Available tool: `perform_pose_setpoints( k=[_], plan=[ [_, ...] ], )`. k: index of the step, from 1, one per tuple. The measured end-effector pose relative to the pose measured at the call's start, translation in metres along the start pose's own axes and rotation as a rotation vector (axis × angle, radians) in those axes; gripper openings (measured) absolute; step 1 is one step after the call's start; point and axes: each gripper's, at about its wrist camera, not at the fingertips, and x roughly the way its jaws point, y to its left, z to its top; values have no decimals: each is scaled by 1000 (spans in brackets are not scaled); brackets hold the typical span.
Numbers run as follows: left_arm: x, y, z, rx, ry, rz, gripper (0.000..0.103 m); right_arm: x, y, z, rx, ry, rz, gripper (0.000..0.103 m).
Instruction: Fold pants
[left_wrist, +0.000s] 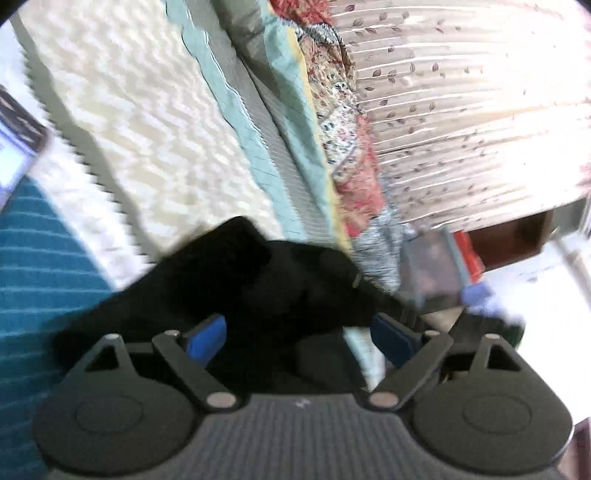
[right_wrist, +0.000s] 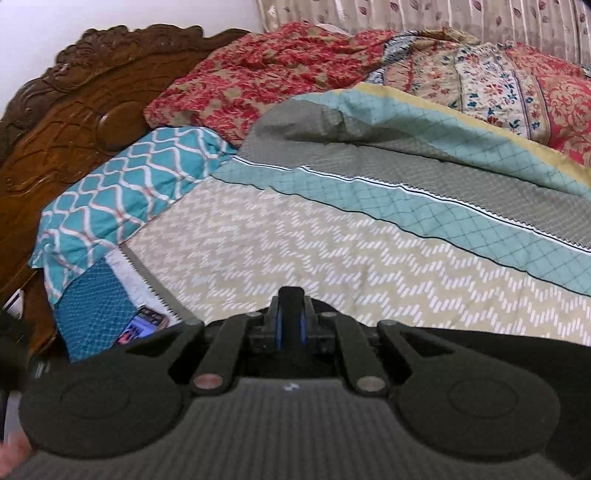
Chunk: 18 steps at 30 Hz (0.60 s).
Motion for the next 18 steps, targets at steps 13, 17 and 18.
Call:
perform_pose_setpoints(
  k=[13,17,18],
  plan=[
    [61,0,-5,-31,35,7,18,-43,6,-63,93,-46,200,12],
    [47,-17,-8,66,-26,32,17,-44,-5,-61,176,-63,240,13],
    [45,-20,-10,95,-35,53,16,-43,-4,-61,174,-59,247,17]
  ],
)
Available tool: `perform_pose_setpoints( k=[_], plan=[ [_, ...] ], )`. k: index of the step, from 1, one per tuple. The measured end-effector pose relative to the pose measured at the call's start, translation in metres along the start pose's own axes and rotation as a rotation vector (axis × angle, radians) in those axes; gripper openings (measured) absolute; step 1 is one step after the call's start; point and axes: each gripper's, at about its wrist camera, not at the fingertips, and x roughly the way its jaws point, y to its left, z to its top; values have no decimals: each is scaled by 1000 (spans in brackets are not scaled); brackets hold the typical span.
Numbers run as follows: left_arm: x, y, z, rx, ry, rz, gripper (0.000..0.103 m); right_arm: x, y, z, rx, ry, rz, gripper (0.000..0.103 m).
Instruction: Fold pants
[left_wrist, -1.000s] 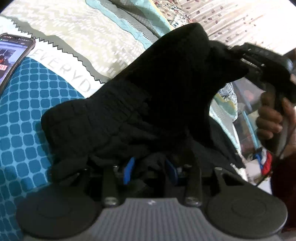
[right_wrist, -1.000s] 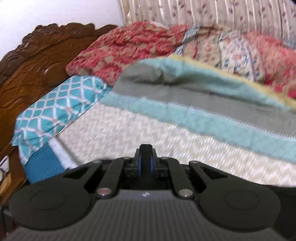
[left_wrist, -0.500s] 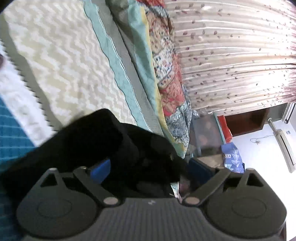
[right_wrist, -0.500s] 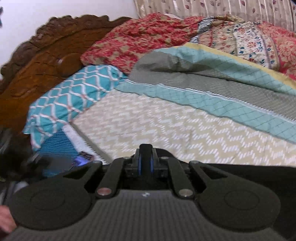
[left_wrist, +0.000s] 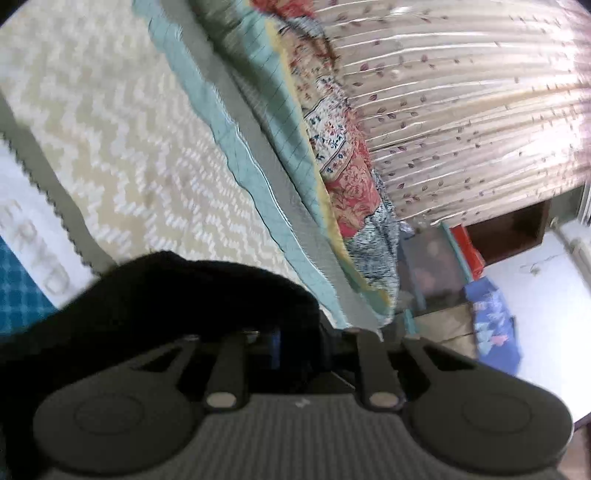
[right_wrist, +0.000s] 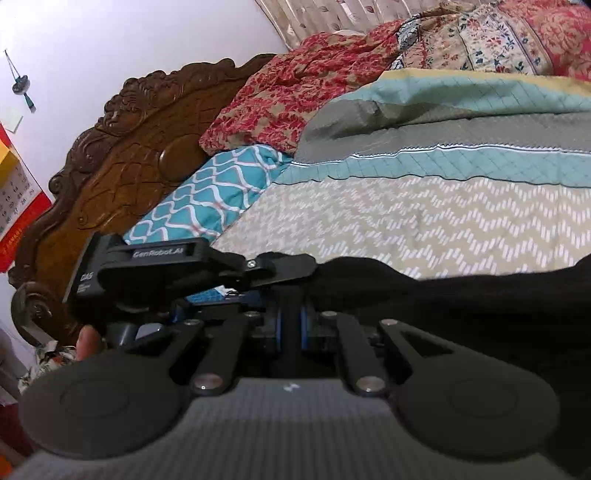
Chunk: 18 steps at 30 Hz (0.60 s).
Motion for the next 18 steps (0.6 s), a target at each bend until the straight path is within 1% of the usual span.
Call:
perform_pose_setpoints(
  k=[1,3,6,10,12,15,18],
  plan=[
    [-3,-2,-4,33,-8,30,16,2,2,-1,-6,10,2,18],
    [-7,-3,-11,67,-10,68,16,7,6,-6,-23,39,-12,21],
    [-9,2,-22,63,3,121,16,12,4,-18,-33,74,-23,22],
    [-15,2,-32,127,22,200,16,19,-10,-35,42,116,-21,32],
    [-17,-1,-35,143,25,218,16,19,-16,-42,71,125,-15,41],
    [-16,-5,-36,157,25,235,16,14,-22,-46,94,131,-25,42],
    [-14,-10,-37,173,24,243,16,1,-30,-47,129,107,-32,46]
  ],
)
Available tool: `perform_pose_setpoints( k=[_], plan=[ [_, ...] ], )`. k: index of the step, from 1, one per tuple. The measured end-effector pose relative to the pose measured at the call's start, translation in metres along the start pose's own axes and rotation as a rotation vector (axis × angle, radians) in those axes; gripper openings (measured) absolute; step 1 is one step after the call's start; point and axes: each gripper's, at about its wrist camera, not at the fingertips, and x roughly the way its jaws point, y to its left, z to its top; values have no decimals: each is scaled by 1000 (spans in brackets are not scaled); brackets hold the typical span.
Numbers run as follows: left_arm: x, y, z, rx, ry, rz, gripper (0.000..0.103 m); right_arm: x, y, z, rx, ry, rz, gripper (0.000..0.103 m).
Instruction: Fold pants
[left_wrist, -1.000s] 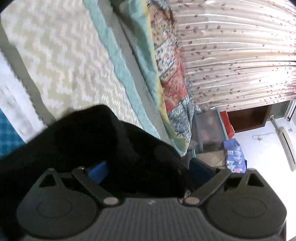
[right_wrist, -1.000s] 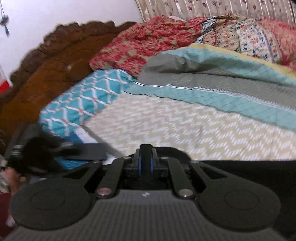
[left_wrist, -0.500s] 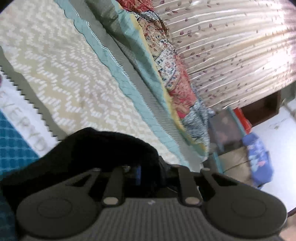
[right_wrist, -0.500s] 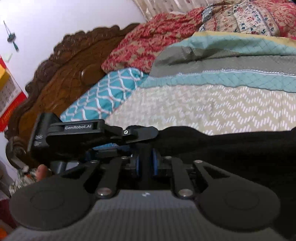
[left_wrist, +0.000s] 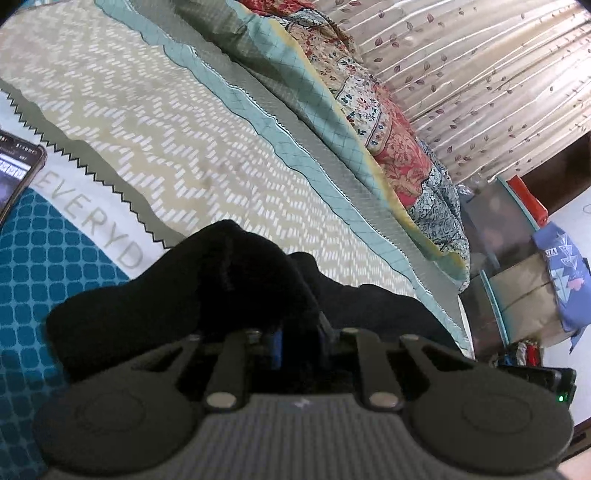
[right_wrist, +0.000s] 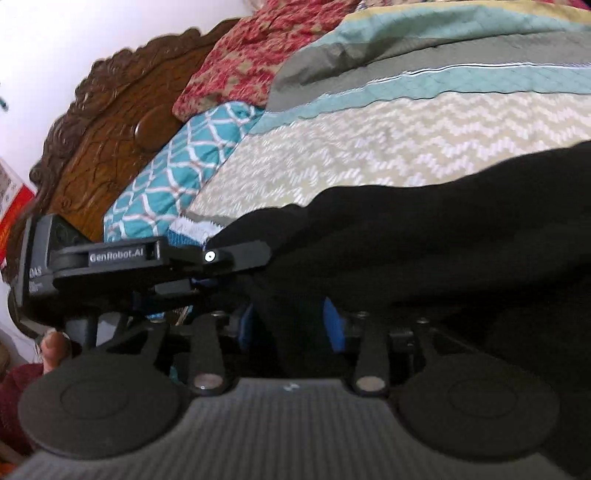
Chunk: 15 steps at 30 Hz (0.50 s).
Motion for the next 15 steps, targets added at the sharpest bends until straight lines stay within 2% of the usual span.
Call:
perform_pose_setpoints(
  k=[4,8,11,12,13,15],
  plan=[
    [3,-2,-2,-3,-2,10,15,-17,-11,-3,44,-38,0,48],
    [6,-1,-8,-12,-5,16,16,-18,-14,-7,70,-35,-7,49],
    [8,1,-11,-27,-1,35,26,-4,-9,-6,69,4,-41,50],
    [10,2,-11,-34,7,40,38,3,-6,-5,64,19,-55,50],
    [11,2,-12,-38,14,46,42,11,-4,-4,59,33,-63,50],
    [12,2,-15,-29,8,52,38,24,3,-4,46,50,-65,50]
  ],
)
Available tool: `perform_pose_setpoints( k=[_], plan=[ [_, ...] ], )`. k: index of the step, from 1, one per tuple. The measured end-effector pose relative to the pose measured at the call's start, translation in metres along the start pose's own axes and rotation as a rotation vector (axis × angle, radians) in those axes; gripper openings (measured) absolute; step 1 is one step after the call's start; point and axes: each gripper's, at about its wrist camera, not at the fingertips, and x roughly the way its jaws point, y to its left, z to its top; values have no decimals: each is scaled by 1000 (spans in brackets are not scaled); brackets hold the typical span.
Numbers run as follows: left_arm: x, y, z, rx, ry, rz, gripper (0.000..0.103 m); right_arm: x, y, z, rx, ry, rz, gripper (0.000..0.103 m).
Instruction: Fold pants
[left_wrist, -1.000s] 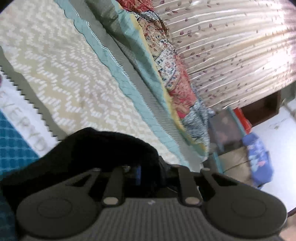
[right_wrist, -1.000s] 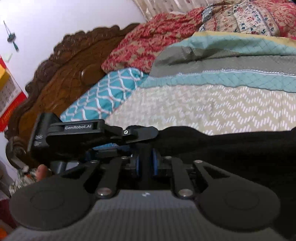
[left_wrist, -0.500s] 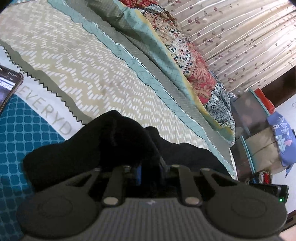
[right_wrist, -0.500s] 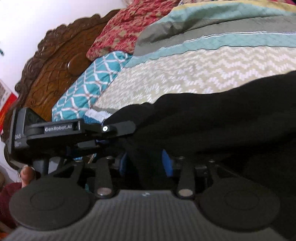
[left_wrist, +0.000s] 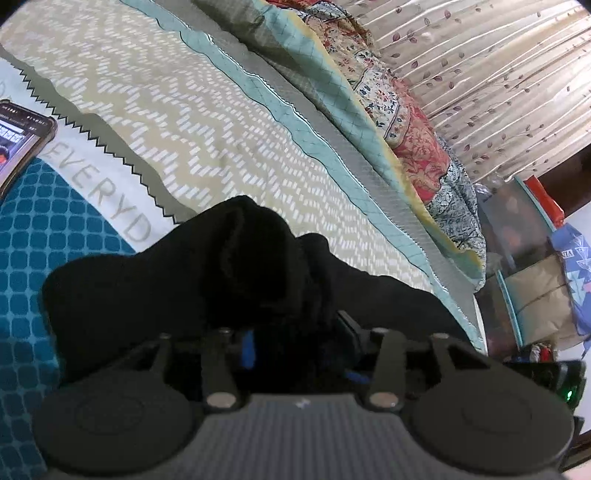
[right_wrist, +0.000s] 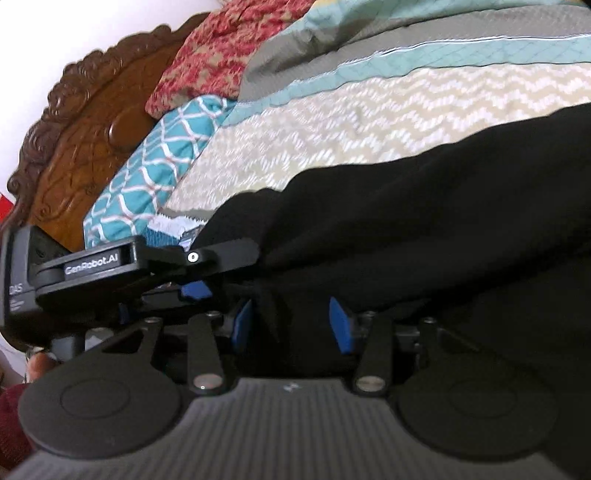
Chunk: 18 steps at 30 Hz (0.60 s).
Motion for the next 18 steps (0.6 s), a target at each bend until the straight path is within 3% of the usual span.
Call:
perform_pose_setpoints(
  k=[2,3,7,12,18],
  plan=[
    [0,-2,-3,28,-14,20,22,5,6,0,-18,9,-13,50],
    [0,-2,-4,39,-17,28,19,4,8,0,-30,11,-20,50],
    [-3,-5,-14,56,-69,56,18,-14,-1,-2,-16,27,-27,49],
    [-2,-18,-26,147,-95,95,18,-41,-16,-8,52,32,-87,50],
    [-6,-9,-16,96,-68,58,17,-92,-43,-5,211,-119,-180,49]
  ],
)
